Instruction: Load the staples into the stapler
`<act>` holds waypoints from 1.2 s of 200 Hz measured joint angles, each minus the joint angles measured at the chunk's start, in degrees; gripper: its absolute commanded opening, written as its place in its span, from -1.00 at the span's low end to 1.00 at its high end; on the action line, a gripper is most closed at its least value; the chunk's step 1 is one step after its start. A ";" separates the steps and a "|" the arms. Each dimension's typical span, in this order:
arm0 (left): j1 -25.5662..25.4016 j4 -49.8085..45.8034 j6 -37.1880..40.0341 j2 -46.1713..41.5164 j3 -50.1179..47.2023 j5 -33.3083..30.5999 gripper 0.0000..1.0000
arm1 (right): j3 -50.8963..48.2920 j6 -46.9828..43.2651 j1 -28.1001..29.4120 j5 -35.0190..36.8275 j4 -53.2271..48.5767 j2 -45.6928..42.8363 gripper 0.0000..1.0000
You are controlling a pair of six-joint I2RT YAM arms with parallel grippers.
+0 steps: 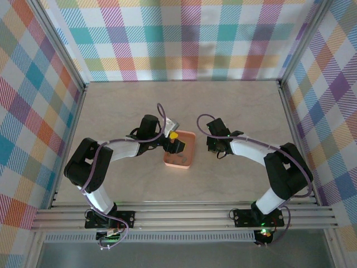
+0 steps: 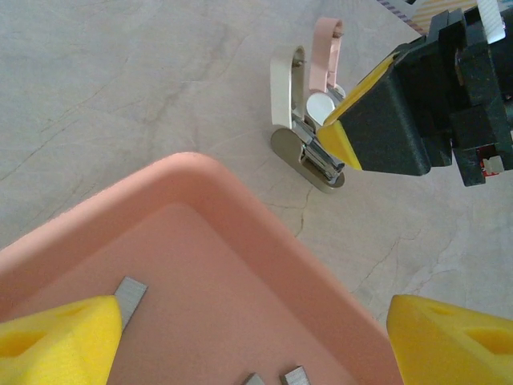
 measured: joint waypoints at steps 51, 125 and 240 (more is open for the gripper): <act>-0.26 -0.02 0.24 -0.37 0.00 -0.42 0.72 | 0.00 0.00 0.00 0.48 -0.04 0.33 -0.65; -0.31 -0.87 1.01 -0.66 0.00 -0.42 0.72 | 0.00 0.04 0.00 0.87 -0.02 1.14 -0.65; -0.31 -0.90 1.09 -0.66 0.00 -0.42 0.72 | 0.00 0.04 0.00 1.44 0.13 2.10 -0.66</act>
